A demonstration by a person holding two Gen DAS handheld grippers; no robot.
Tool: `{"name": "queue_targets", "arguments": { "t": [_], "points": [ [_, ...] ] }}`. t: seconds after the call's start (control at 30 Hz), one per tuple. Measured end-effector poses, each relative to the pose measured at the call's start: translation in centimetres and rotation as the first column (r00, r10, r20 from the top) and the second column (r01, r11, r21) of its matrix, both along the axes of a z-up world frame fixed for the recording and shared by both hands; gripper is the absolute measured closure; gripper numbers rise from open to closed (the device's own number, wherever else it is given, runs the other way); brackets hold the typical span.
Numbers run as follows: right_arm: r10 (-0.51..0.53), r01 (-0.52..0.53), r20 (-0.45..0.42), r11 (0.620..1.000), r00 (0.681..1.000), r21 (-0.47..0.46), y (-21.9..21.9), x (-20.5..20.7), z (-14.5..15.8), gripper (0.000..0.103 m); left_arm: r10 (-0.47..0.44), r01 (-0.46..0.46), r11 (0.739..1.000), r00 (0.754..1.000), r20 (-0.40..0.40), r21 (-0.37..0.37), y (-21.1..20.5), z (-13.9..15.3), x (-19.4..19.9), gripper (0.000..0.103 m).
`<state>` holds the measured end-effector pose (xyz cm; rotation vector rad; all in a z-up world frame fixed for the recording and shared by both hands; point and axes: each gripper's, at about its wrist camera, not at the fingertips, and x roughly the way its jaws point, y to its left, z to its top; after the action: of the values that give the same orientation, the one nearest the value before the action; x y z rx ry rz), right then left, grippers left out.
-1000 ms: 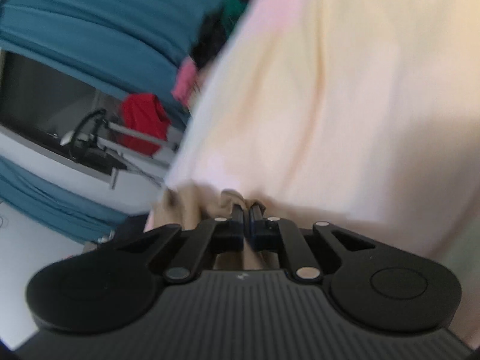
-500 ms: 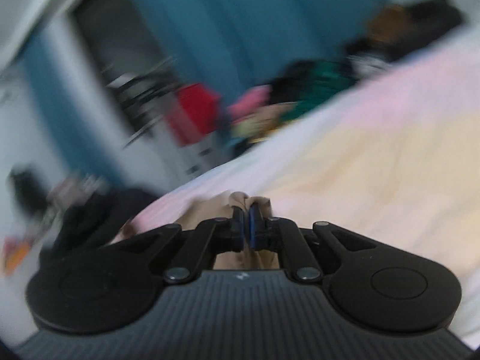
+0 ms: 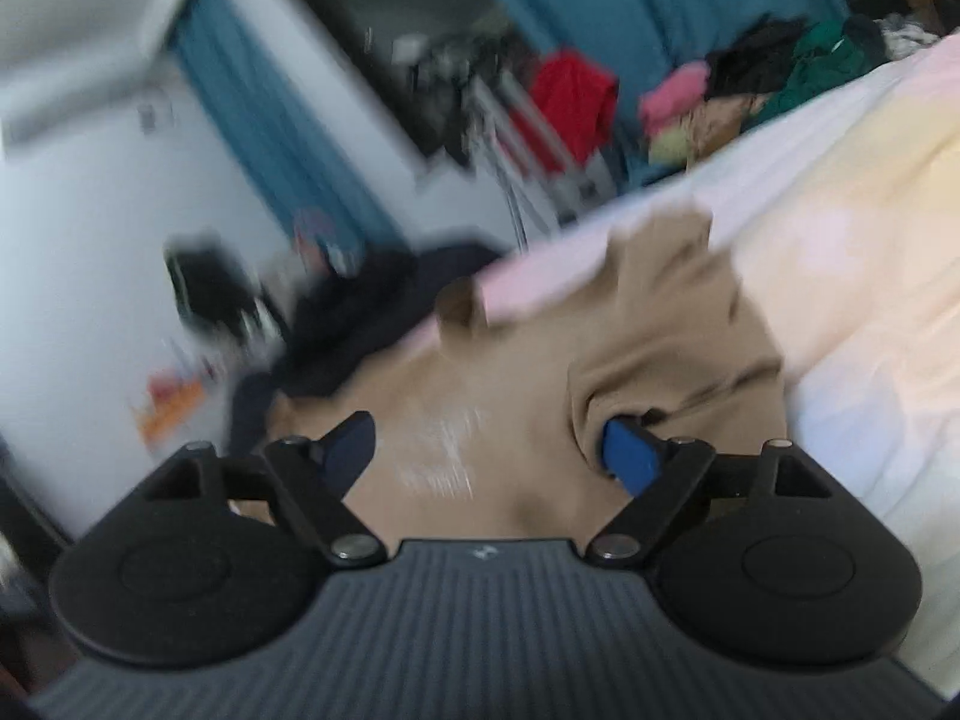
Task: Fold clothes
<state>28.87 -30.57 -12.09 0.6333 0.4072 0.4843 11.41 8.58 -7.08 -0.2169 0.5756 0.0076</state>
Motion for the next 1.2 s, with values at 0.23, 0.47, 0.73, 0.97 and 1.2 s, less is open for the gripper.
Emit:
{"name": "queue_targets", "arguments": {
  "t": [0.23,0.47,0.73,0.97,1.2],
  "points": [
    [-0.281,0.314,-0.152,0.905,0.948,0.285,-8.6,-0.2,-2.5,0.032,-0.007,0.007,1.000,1.000,-0.006,-0.015,-0.2,-0.2,-0.1,0.005],
    [-0.368,0.497,-0.366,0.784,0.855,0.372,-12.4,1.0,-7.5,0.046,-0.010,0.009,1.000,1.000,-0.025,-0.006,-0.6,-0.7,0.3,0.005],
    [-0.277,0.344,-0.253,0.896,0.927,0.280,-7.6,3.6,-4.7,0.086,-0.024,0.025,0.999,0.999,-0.039,0.022,-1.4,-1.4,0.7,0.005],
    [-0.069,0.092,0.065,0.858,0.996,-0.505,7.3,2.4,0.8,0.092,-0.020,0.021,0.999,0.999,-0.027,0.046,-1.6,-1.2,0.4,0.006],
    [0.088,-0.008,0.063,0.642,0.994,-0.766,14.9,-0.1,-0.5,0.061,-0.021,0.022,0.999,1.000,-0.015,0.026,-1.2,-0.8,0.2,0.006]
  ]
}}
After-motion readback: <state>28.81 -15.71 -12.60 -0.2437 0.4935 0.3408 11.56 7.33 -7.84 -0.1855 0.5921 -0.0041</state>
